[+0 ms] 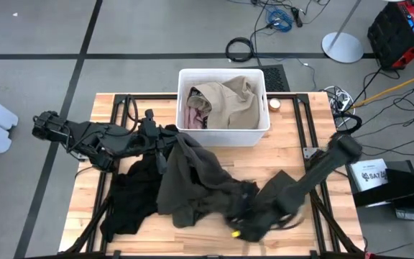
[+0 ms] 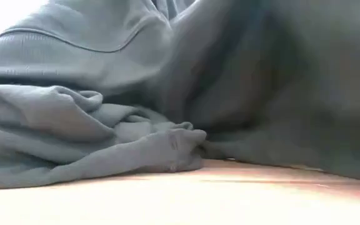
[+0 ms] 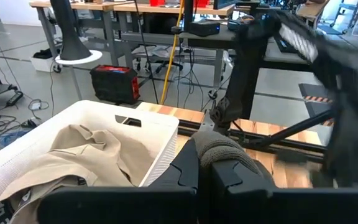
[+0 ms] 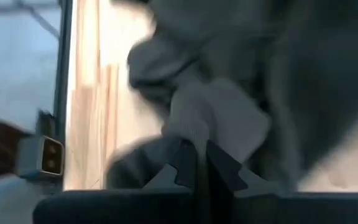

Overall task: Sort clothes
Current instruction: Put the gray hoodie into the white bin

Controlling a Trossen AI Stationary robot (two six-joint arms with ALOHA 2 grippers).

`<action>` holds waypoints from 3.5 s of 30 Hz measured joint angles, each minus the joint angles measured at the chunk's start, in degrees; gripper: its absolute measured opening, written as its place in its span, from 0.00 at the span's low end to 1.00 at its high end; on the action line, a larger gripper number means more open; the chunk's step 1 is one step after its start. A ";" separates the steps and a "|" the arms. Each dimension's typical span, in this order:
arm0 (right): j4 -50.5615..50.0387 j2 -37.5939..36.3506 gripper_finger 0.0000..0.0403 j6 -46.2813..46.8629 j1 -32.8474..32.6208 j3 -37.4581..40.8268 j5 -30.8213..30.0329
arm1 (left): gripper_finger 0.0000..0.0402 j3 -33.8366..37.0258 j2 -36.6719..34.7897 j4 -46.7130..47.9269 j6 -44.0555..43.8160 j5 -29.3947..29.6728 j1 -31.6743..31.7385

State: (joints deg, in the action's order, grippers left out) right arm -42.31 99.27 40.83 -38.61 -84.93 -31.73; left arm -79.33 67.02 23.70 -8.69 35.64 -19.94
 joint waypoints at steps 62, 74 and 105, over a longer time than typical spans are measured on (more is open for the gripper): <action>5.31 9.22 0.49 -15.09 -7.98 0.33 3.63 | 0.04 0.02 0.07 49.63 -31.47 -14.47 -0.06; -7.82 16.98 0.49 -1.68 -1.69 0.33 13.89 | 0.04 0.02 0.07 48.97 -30.93 -15.45 -0.08; -9.85 17.22 0.49 4.19 -0.16 6.58 17.76 | 0.04 0.02 0.07 48.74 -30.01 -16.46 -0.07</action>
State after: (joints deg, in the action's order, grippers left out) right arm -52.16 116.49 45.01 -38.76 -78.35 -13.98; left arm -79.31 67.09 72.44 -38.70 19.18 -20.01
